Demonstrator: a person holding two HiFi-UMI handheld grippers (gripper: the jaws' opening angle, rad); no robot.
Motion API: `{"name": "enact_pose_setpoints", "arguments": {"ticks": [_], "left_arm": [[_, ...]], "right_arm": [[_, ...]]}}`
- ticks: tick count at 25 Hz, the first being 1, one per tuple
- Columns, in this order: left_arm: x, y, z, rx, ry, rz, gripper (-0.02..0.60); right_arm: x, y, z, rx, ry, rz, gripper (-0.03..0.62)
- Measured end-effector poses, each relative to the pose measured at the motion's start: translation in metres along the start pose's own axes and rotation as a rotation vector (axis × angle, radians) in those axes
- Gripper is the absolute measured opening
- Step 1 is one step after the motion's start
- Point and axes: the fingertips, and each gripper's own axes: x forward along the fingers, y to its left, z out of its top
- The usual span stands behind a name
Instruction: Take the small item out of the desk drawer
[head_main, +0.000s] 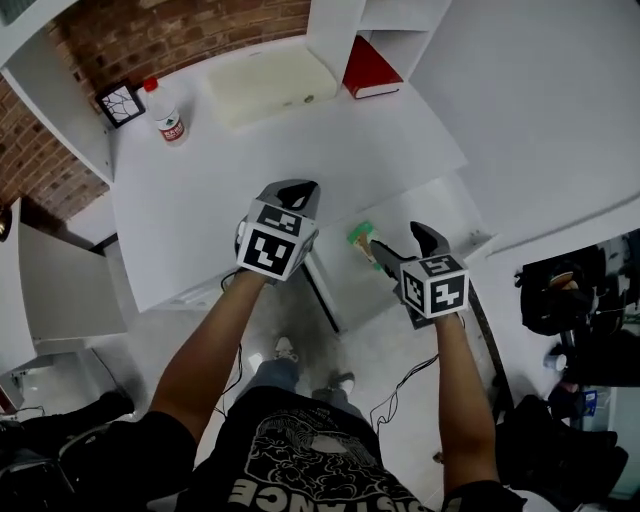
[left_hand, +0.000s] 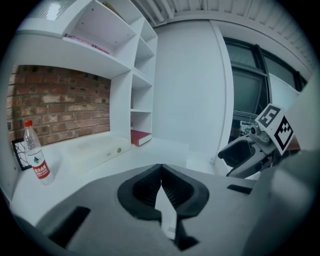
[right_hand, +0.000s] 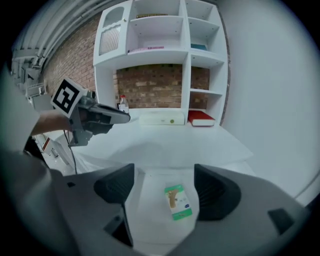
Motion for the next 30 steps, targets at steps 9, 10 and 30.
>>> {"name": "enact_pose_setpoints", "arguments": {"ticks": [9,10,30], "left_arm": [[0.023,-0.004,-0.024,-0.024,0.021,0.056,0.008],[0.026,-0.006,-0.027,-0.027,0.022,0.064,0.008],[0.044,-0.030,-0.100,-0.106,0.076,0.270,0.008]], "right_arm": [[0.050,-0.017,-0.050,-0.037,0.132,0.109,0.379],[0.056,-0.019,-0.055,-0.037,0.144,0.122,0.380],[0.165,-0.045,-0.153,-0.206,0.407,0.311,0.403]]}}
